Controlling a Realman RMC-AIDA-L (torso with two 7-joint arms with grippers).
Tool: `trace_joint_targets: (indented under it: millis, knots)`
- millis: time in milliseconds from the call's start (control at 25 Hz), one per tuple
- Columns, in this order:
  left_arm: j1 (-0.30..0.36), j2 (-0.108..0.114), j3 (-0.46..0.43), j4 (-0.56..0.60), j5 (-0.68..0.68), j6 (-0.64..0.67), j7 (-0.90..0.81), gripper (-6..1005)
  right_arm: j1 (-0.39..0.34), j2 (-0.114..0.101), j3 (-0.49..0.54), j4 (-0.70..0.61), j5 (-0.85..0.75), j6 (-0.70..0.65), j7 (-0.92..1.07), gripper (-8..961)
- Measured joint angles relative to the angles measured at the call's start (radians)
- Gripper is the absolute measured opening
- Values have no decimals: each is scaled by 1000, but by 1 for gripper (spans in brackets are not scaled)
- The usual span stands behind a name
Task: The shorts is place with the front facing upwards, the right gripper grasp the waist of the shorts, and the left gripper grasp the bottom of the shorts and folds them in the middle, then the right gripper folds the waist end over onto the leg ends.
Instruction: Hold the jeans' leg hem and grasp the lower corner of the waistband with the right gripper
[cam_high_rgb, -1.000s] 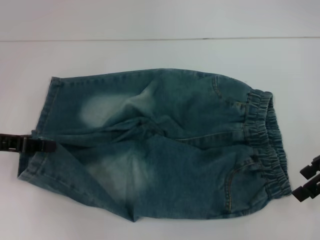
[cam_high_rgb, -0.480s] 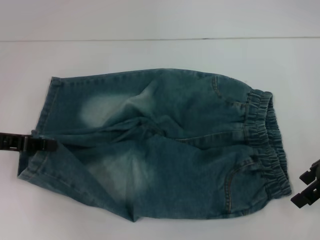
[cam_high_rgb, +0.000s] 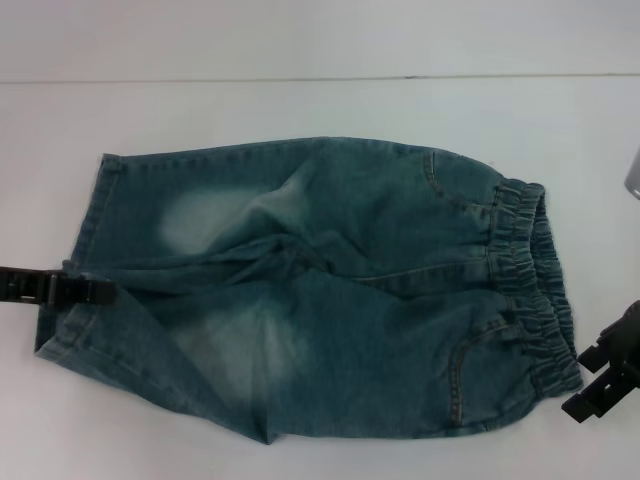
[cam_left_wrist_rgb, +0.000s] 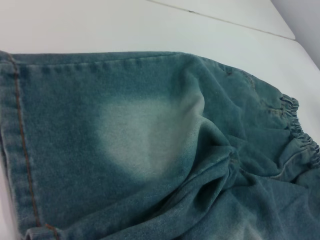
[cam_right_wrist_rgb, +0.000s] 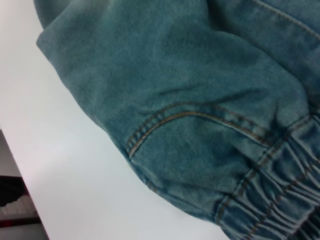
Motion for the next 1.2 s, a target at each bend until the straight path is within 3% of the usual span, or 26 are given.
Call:
trace_joint_targets:
  millis: [520,880,1200]
  knots:
    - [8,0,0,-2,0,-14,1,48,27,9,-20,26,0,23,0,915]
    - [8,0,5,-3,1,-15,2,48,28,-4,-25,19,-11,-5,0,915]
    - [6,2,7,-3,1,-15,1,49,30,0,-55,26,-13,4,-3,914]
